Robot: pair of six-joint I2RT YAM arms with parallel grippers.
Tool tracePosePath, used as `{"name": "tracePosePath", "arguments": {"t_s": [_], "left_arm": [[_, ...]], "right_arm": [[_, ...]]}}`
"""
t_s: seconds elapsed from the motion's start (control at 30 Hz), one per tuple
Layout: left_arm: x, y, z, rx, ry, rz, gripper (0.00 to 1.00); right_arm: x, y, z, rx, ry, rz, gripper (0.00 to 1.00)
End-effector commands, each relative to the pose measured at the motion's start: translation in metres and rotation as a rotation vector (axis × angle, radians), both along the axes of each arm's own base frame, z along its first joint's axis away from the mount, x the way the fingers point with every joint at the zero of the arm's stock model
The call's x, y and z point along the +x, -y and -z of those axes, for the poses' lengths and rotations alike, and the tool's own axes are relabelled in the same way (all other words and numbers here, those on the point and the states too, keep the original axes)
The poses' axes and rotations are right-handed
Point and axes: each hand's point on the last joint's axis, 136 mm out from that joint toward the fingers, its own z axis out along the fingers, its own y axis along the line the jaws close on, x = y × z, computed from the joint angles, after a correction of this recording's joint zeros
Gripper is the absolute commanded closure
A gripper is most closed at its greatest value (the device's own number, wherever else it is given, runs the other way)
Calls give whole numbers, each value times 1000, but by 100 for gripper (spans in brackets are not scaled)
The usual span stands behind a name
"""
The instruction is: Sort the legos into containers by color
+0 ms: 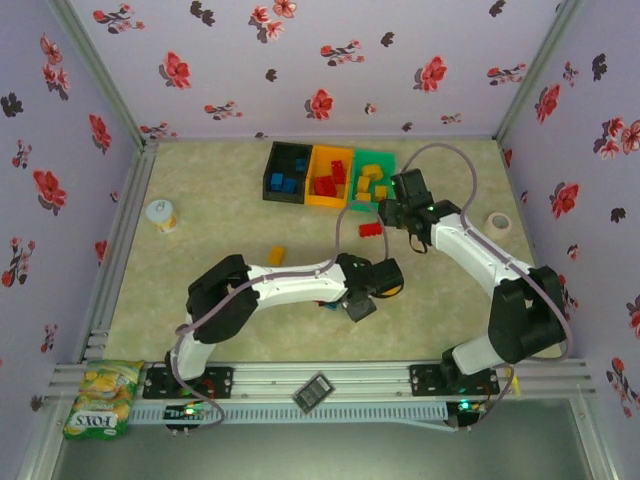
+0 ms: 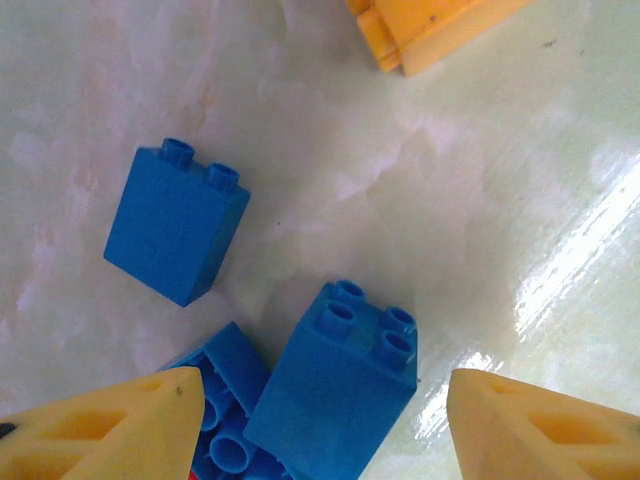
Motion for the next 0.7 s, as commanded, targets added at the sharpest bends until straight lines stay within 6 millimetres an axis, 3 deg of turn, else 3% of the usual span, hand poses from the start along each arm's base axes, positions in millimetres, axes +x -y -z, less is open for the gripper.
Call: {"name": "tracePosePath", "arguments": {"t_s": [0.0, 0.13, 0.47, 0.67], "left_arm": [[8, 2, 4, 34, 12, 25, 41], [8, 2, 8, 38, 5, 22, 48], [9, 0, 14, 55, -22, 17, 49], [10, -1, 15, 48, -31, -9, 61]], "right_arm": [[-5, 11, -3, -14, 9, 41, 31], [-5, 15, -6, -17, 13, 47, 31], [-8, 19, -8, -20, 16, 54, 30], [-9, 23, -9, -25, 17, 62, 30]]}}
